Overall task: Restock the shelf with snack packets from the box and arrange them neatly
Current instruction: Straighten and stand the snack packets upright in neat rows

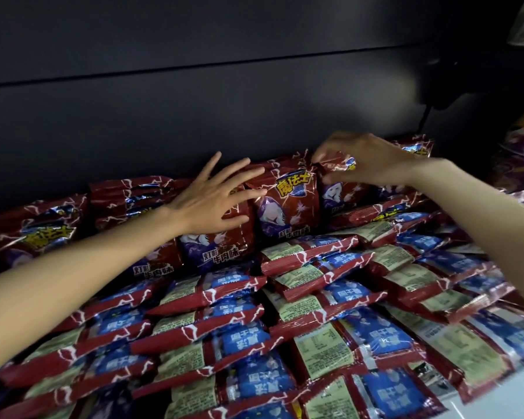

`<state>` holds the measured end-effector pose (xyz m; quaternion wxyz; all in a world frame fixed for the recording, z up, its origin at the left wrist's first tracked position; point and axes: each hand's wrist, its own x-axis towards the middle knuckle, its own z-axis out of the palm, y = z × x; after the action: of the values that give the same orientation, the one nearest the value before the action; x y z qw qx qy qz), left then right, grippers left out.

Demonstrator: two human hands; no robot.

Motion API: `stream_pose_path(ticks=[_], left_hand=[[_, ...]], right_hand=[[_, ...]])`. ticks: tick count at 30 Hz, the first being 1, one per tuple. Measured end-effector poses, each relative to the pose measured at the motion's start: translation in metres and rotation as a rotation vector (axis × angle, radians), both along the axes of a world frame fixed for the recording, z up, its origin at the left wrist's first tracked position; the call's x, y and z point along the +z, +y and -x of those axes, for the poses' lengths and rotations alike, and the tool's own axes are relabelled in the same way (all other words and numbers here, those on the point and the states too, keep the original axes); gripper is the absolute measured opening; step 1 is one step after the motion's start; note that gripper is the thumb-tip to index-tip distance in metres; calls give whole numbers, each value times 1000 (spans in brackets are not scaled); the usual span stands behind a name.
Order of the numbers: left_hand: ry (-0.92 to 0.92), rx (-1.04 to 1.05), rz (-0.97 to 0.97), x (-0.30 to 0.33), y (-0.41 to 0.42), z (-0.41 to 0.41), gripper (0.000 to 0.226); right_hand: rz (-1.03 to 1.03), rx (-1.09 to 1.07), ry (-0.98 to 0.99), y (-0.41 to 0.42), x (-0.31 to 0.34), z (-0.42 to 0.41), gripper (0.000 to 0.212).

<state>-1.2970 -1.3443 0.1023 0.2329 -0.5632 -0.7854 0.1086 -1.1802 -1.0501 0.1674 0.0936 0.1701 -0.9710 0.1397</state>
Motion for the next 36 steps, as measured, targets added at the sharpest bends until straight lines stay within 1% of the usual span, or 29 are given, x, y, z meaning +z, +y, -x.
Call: stream_pose_path(ticks=[2,3,4,6,8,9,11,14,17,19,21,23,25,27,29,30,32,34,35,36], left_hand=[[28,-38,-62,3,11,-10,51],[61,-76,-71,4,17,-15,47],[88,-115,-72,6,25,-19,44],[88,-161,-63,9,40,-23,41],[53,-154,-49,10,53,-22,43],[29,-131,-40,10,59,-22,46],[-35,-79,-16,6,67,-18,54],[-132,-78,11,2,70,-12,59],[-157,-139,39,3,71,-4,60],[-152,-135,77,5,72,-1,60],[-113,-109,90,5,74,0,60],[-67,-104,29,6,78,-3,57],[-35,-131,-48,10,86,-11,54],[9,-190,-65,14,100,-20,51],[47,-206,-2,15,118,-29,52],[50,-186,45,15,127,-32,52],[56,-104,109,14,145,-36,50],[89,-62,120,16,160,-44,45],[125,-50,116,18,166,-48,42],[156,-36,98,18,172,-50,39]], right_hand=[[36,-36,-277,19,7,-24,42],[16,-52,-390,28,9,-34,47],[-39,-68,-456,35,10,-41,51],[-177,-120,-493,43,8,-45,53],[-257,-158,-486,49,5,-42,49],[-283,-173,-467,51,4,-39,43],[-315,-230,-350,53,0,-28,33],[-307,-345,-96,54,-10,-9,33],[-310,-351,81,46,-15,5,30],[-324,-343,130,43,-14,11,27],[-393,-346,145,44,-15,16,31],[-448,-373,179,49,-14,21,37],[-425,-401,224,53,-16,23,42],[-395,-417,242,54,-21,25,46],[-348,-393,245,56,-24,25,45],[-297,-353,224,59,-22,22,41],[-134,-245,130,72,-11,8,27],[75,-151,13,97,1,-11,13],[163,-114,-36,110,6,-23,8],[225,-83,-73,125,8,-34,8]])
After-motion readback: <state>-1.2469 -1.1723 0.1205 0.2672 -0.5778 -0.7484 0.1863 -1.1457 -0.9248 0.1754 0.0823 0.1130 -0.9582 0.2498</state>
